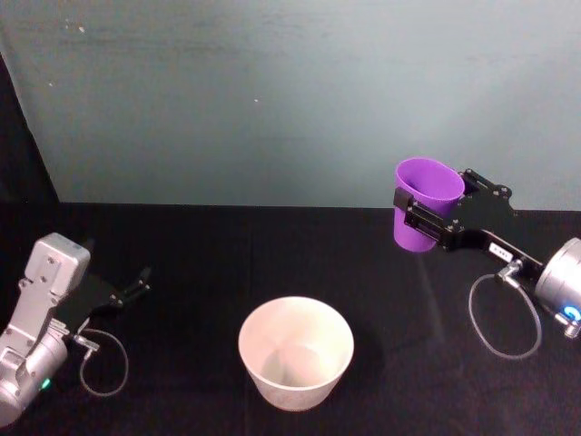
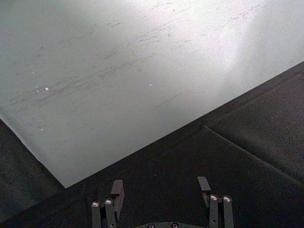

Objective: Pick up the cup and pour the mung beans from the cup into the bowl.

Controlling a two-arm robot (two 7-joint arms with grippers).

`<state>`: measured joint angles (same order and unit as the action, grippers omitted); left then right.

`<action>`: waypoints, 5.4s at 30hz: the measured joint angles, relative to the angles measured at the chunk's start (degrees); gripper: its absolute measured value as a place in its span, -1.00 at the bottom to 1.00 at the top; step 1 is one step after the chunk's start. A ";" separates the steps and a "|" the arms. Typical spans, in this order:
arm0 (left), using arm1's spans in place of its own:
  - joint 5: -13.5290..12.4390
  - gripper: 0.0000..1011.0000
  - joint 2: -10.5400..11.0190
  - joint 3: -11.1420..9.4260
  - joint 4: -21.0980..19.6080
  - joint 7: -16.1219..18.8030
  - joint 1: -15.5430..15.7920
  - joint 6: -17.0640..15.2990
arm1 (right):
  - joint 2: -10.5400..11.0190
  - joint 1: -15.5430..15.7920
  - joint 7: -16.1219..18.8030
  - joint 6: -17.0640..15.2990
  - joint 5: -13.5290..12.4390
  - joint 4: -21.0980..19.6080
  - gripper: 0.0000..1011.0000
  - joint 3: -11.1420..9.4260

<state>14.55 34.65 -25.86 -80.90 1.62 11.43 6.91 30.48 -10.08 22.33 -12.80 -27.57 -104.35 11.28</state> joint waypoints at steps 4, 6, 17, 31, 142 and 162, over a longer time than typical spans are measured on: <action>0.00 0.98 0.00 0.00 0.00 0.00 0.00 0.00 | 0.00 0.00 0.00 0.00 0.00 0.00 0.43 0.00; 0.00 0.98 0.00 0.00 0.00 0.00 0.00 0.00 | 0.00 0.00 0.00 0.00 0.00 0.00 0.43 0.00; 0.00 0.98 0.00 0.00 0.00 0.00 0.00 0.00 | 0.00 0.00 0.00 0.00 0.00 0.00 0.43 0.00; 0.00 0.98 0.00 0.00 0.00 0.00 0.00 0.00 | 0.40 0.25 -0.06 0.79 -0.04 -0.04 0.43 0.40; 0.00 0.99 0.00 0.00 0.00 0.00 0.00 0.00 | 3.27 -23.39 14.64 -18.38 97.29 -1.28 0.43 51.52; 0.00 0.99 0.00 0.00 0.00 0.00 0.00 0.00 | 2.74 -25.09 16.04 -15.74 110.90 -0.07 0.43 56.21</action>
<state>14.54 34.65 -25.86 -80.90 1.62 11.43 6.91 33.22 -35.17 38.37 -28.53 83.34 -104.42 67.49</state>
